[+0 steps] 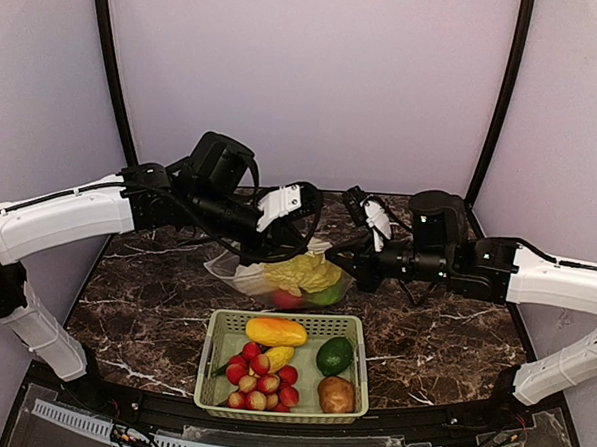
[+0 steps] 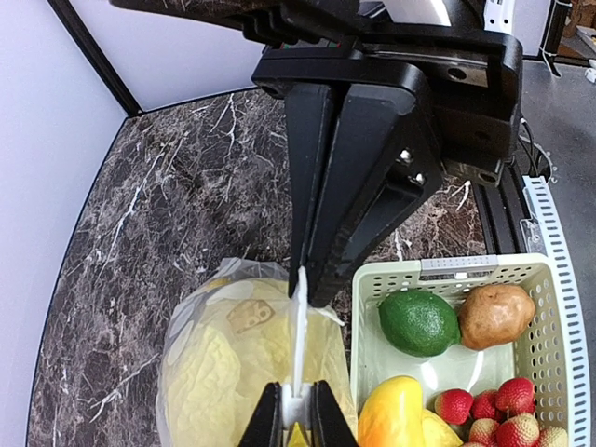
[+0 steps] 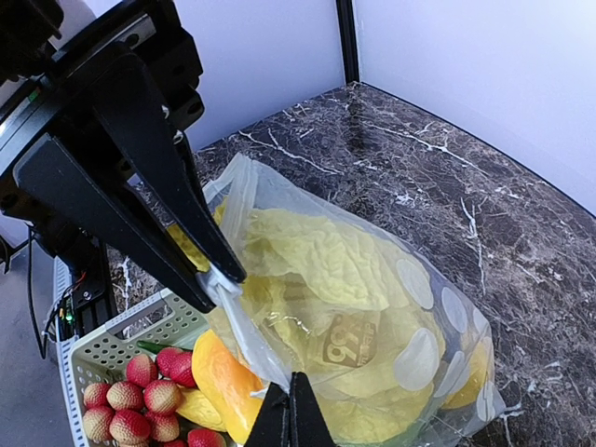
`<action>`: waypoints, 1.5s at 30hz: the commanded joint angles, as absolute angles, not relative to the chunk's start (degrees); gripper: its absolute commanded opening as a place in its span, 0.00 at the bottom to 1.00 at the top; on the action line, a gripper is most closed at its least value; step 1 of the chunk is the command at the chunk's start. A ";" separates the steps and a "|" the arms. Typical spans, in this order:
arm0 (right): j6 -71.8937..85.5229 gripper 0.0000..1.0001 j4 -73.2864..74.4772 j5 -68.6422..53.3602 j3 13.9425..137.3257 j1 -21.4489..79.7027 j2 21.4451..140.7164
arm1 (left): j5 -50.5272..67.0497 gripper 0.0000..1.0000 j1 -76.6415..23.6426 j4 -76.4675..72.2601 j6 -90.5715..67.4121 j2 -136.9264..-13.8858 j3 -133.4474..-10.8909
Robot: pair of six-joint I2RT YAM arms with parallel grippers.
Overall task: Place the food in the zip-top bag and seal the zipper
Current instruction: Zip the zipper of the food storage bag, then pass from the left arm to the right
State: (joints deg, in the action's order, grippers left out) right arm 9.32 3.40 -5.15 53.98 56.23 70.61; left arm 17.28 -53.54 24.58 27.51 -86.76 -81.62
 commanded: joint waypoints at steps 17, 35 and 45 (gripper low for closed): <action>6.29 0.10 5.99 -16.20 54.79 54.44 67.01 | 18.16 0.01 -53.13 31.47 25.11 -79.95 -79.50; 3.61 0.51 4.82 -21.34 60.93 55.11 73.53 | 20.84 0.01 -53.16 31.04 23.60 -80.92 -80.07; 4.20 0.25 2.80 -21.32 63.24 55.10 78.37 | 21.14 0.01 -53.16 30.44 23.35 -81.02 -80.16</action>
